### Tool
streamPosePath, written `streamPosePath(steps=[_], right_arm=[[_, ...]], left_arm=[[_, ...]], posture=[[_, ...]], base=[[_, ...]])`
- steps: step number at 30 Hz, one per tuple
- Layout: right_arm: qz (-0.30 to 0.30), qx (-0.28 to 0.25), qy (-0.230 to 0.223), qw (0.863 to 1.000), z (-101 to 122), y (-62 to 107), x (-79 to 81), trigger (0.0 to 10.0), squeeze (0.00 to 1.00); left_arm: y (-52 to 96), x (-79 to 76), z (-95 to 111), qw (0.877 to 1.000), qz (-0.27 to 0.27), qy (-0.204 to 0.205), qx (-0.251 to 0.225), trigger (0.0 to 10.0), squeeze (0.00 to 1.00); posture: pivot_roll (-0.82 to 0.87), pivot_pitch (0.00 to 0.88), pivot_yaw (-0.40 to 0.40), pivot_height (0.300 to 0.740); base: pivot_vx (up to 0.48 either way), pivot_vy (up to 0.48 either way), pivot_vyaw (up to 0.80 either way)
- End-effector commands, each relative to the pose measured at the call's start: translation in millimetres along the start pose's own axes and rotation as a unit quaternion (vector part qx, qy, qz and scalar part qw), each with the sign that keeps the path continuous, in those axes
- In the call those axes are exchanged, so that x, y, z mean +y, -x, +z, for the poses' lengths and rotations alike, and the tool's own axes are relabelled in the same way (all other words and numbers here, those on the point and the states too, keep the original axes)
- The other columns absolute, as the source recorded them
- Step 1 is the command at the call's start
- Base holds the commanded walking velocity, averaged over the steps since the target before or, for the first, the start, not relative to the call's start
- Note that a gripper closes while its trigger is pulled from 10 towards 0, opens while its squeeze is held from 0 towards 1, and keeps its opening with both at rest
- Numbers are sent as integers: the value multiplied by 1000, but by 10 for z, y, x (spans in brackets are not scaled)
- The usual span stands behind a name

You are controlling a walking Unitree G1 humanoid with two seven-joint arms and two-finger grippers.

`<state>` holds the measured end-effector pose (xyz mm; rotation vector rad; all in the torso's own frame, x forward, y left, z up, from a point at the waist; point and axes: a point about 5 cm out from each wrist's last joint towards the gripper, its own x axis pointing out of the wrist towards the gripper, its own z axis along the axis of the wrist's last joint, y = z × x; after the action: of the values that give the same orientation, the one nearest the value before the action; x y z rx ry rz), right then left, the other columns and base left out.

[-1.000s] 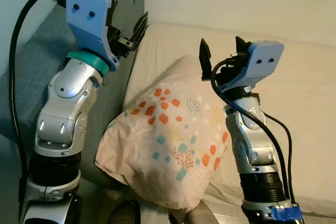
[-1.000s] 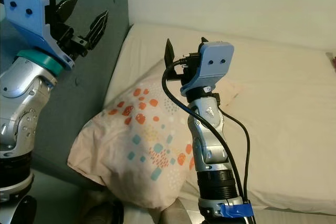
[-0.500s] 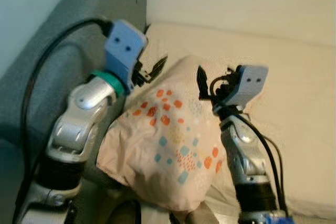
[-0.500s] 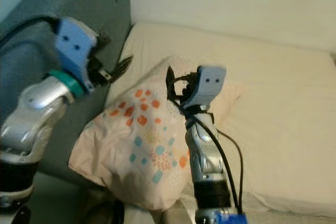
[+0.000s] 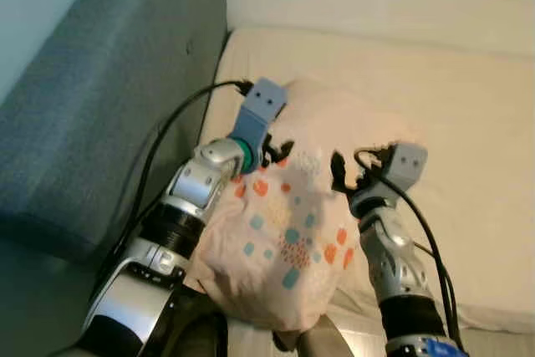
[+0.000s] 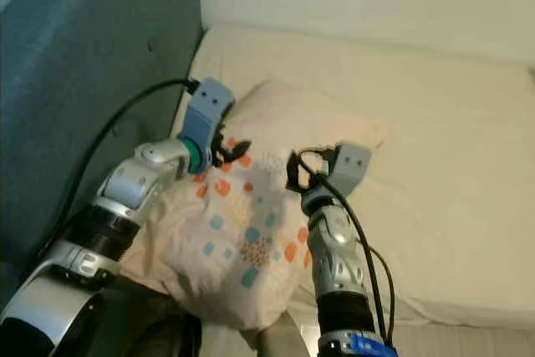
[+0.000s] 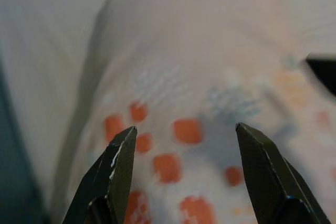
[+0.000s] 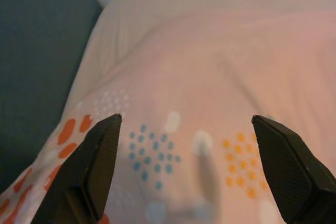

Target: Clean up the room

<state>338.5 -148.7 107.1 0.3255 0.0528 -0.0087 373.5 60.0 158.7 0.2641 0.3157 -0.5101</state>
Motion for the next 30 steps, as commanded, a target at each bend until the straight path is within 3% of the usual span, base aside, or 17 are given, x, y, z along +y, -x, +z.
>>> streamPosePath(steps=[1,3,6,8,9,12,13,14,16,17,19,20,21,23,26,30], right_arm=[[-17,22,-4,1000,-129,35,-84,10000,0],[-15,35,2,999,-147,-38,-53,10000,0],[-10,43,2,999,-157,-67,-26,10000,0],[-10,43,2,999,-157,-67,-26,10000,0],[-7,53,6,999,-189,-66,-18,10000,0],[-6,56,8,998,-198,-64,-18,10000,0],[-7,58,14,998,-210,-49,-30,10000,0],[-7,61,20,998,-225,-35,-46,10000,0],[-7,63,24,998,-236,-25,-57,10000,0],[-8,64,34,997,-242,-10,-76,10000,0],[-8,64,34,997,-242,-10,-76,10000,0],[-13,63,47,997,-240,0,-95,10000,0],[-33,64,61,996,-237,-1,-156,10000,0],[-63,67,71,993,-243,-3,-235,10000,0],[-107,78,75,988,-263,-13,-345,10000,0],[-121,86,69,986,-280,-18,-376,10000,0]], left_arm=[[-16,36,-186,999,14,1,32,10000,0],[-10,161,-399,997,50,-6,66,10000,0],[18,283,-528,992,86,-19,87,10000,0],[18,283,-528,992,86,-19,87,10000,0],[95,505,-674,984,140,-12,113,10000,0],[121,569,-717,981,154,-8,121,10000,0],[153,620,-774,979,157,2,130,10000,133],[173,657,-833,978,158,23,138,10000,184],[186,678,-871,976,157,38,143,10000,184],[206,696,-927,973,153,81,151,10000,106],[206,696,-927,973,153,81,151,10000,106],[220,699,-967,969,146,120,157,10000,106],[223,667,-1018,965,125,157,169,10000,0],[224,618,-1070,962,103,173,185,10000,0],[216,532,-1144,961,77,161,209,10000,0],[211,492,-1171,962,66,153,218,10000,0]], posture=[[-21,255,45,740],[-11,287,44,740],[-7,310,44,740],[-7,310,44,740],[-4,340,41,740],[-4,340,41,740],[-3,355,34,740],[-6,363,29,740],[-6,363,29,740],[-10,373,19,740],[-10,373,19,740],[-10,374,18,740],[-16,379,11,740],[-16,379,11,740],[-13,377,12,740],[-11,375,13,740]], base=[[0,0,0],[0,0,0],[0,0,0],[0,0,0],[0,0,0],[0,0,0],[0,0,0],[0,0,0],[0,0,0],[0,0,0],[0,0,0],[0,0,0],[0,0,0],[0,0,0],[0,0,0],[0,0,0]])
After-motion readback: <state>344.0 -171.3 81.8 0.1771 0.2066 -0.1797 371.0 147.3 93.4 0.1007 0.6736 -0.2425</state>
